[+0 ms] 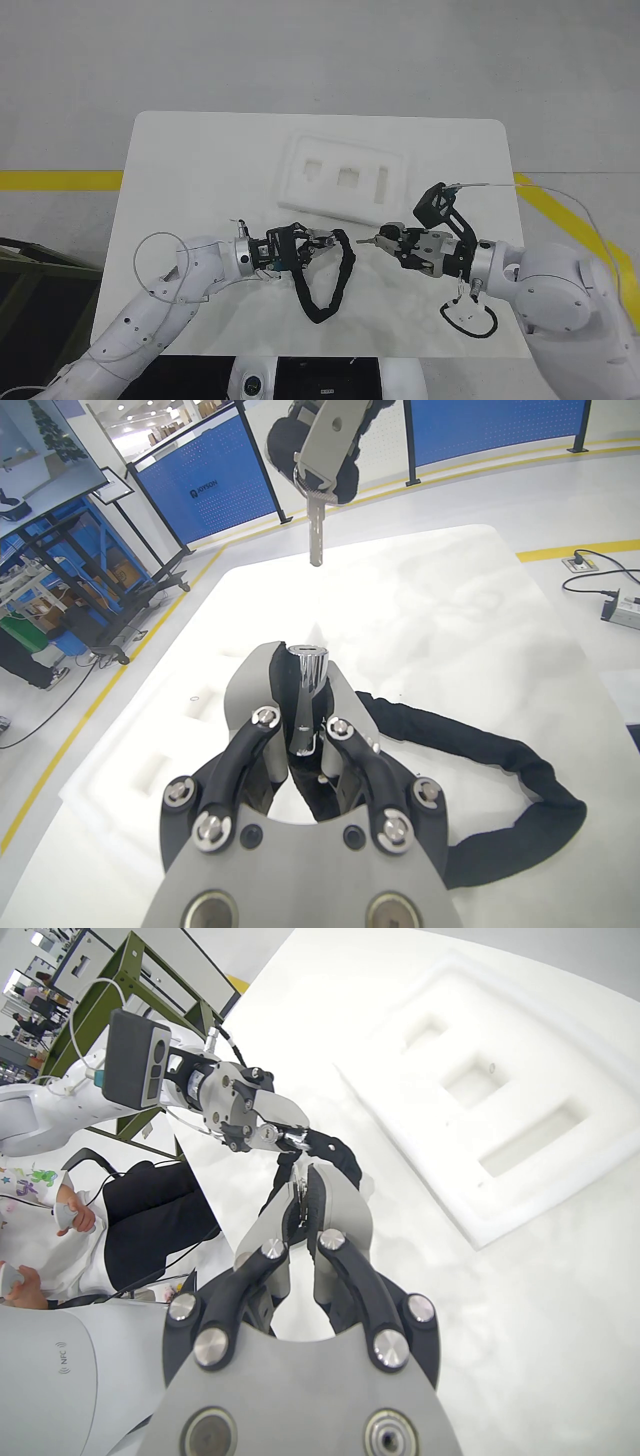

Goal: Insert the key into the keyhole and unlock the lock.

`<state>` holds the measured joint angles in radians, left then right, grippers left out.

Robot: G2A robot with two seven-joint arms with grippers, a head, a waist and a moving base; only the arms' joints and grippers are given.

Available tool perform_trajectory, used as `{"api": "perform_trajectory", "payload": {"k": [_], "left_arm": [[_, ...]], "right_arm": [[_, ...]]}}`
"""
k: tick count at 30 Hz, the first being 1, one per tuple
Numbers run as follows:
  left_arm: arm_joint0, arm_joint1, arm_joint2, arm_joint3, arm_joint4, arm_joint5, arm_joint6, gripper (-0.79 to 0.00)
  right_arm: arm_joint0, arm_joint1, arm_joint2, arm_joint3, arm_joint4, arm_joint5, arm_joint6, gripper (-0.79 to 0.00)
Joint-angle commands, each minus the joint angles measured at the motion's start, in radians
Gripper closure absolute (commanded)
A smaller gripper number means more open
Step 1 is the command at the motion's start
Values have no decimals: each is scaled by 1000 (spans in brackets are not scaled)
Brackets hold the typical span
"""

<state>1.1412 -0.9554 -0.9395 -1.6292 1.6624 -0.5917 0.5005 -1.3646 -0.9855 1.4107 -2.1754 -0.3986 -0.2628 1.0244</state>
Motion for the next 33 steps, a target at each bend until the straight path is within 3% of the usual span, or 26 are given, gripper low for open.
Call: {"api": "perform_trajectory", "payload": {"k": [1,11,21,33], "left_arm": [[3,-4,3,0,-4,32,-4,0],[9,-9,6,-1,14,74,-21,0],[16,-11,-3,-5,15,103,-45,0],[-14,-30,37,79,65,123,158,0]], "right_arm": [[2,0,-14,-10,-16,17,1,0],[26,-1,-92,-105,-189,164,8,0],[18,-2,-90,-101,-184,163,-19,0],[73,-8,-210,-175,-345,240,39,0]]}}
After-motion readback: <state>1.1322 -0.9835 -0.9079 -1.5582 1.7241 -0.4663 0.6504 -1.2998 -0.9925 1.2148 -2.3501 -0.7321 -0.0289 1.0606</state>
